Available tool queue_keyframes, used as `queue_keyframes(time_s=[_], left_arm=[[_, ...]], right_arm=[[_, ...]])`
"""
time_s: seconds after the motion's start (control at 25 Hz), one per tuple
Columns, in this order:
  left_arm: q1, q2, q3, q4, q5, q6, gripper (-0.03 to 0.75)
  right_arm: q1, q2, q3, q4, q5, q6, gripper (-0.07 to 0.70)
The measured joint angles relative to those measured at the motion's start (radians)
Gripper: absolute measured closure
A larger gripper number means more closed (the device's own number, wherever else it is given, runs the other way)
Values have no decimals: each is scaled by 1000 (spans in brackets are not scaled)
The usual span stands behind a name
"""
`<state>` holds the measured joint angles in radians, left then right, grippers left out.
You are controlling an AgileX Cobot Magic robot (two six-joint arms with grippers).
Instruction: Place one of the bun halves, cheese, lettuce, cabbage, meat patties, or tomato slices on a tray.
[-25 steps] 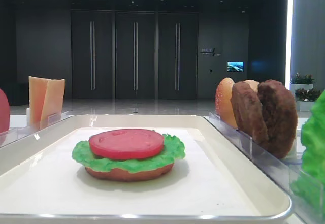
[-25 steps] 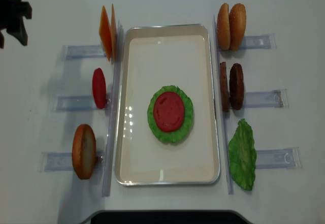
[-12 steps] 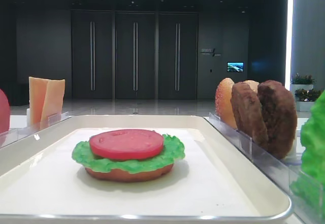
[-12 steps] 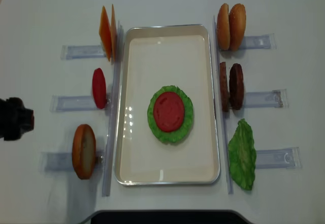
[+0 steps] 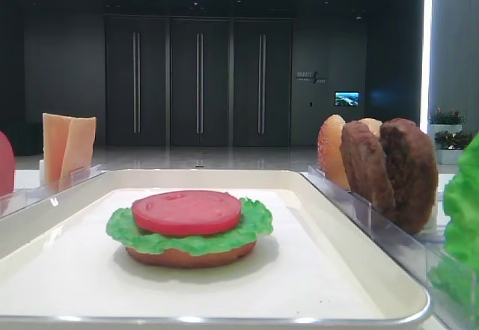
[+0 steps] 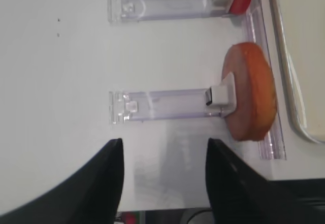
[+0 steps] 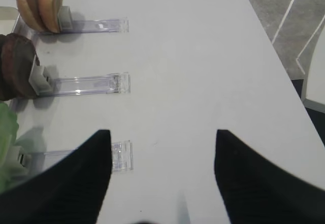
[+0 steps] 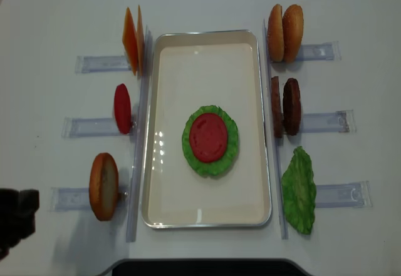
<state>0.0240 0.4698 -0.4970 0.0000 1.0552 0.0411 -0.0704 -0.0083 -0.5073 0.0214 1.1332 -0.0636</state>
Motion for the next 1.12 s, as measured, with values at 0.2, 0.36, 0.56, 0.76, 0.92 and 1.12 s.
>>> queue_keyframes(time_s=[0.2,0.36,0.56,0.76,0.92,1.12], left_arm=[[0,-139,25,0,30,3,342],[0,-260,25,0,32,3,346],[0,-446,25,0,42,3,350],[0,-485,25,0,53,3,356],[0,-485,25,0,53,3,356],[0,-485,25,0,53,3,356]], right_arm=[[0,0,0,0,0,0,210],[0,0,0,0,0,0,210],[0,0,0,0,0,0,211],[0,0,0,0,0,0,211],[0,0,0,0,0,0,211],[0,0,0,0,0,0,211]])
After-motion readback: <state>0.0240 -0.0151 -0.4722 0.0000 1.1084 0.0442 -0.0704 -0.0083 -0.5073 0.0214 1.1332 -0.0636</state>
